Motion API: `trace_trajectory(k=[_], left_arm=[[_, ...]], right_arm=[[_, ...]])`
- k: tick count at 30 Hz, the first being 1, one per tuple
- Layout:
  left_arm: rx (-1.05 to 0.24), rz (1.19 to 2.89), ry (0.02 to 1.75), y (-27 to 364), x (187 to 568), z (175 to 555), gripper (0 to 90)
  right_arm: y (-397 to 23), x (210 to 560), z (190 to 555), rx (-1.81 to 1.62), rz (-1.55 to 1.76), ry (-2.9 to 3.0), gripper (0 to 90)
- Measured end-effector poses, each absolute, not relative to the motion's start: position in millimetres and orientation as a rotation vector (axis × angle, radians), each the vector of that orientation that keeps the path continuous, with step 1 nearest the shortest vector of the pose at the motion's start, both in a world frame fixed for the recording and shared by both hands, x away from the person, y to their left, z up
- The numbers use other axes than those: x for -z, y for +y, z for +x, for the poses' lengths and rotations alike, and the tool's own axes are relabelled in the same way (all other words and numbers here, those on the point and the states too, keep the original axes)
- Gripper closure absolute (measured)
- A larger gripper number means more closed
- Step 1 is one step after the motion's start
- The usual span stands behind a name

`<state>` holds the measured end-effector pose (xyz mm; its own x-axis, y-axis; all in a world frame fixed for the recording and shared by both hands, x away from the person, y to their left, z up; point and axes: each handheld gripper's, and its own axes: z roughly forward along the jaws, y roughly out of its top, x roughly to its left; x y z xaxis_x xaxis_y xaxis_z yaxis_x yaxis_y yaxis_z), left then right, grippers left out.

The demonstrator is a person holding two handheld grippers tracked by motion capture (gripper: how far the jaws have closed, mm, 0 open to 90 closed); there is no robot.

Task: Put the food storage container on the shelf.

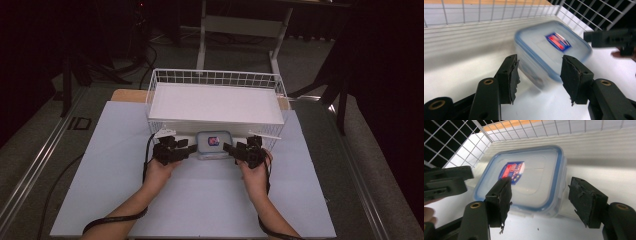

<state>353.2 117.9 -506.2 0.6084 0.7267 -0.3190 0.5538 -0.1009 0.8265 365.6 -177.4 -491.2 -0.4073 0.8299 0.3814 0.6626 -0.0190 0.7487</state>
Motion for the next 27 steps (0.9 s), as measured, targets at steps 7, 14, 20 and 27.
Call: trace_trajectory(k=[7,14,20,27], left_arm=[[-0.256,1.819,0.948,119,505,319,25.0],[-0.193,1.809,0.896,120,509,299,2.9],[-0.267,1.791,0.869,124,518,284,3.0],[-0.270,1.772,0.890,128,524,284,2.9]], right_arm=[[-167,486,338,-1.391,1.492,2.160,54.7],[-149,500,331,-1.278,1.449,2.305,86.6],[-142,511,335,-1.231,1.455,2.314,90.0],[-134,515,346,-1.246,1.472,2.292,90.0]])
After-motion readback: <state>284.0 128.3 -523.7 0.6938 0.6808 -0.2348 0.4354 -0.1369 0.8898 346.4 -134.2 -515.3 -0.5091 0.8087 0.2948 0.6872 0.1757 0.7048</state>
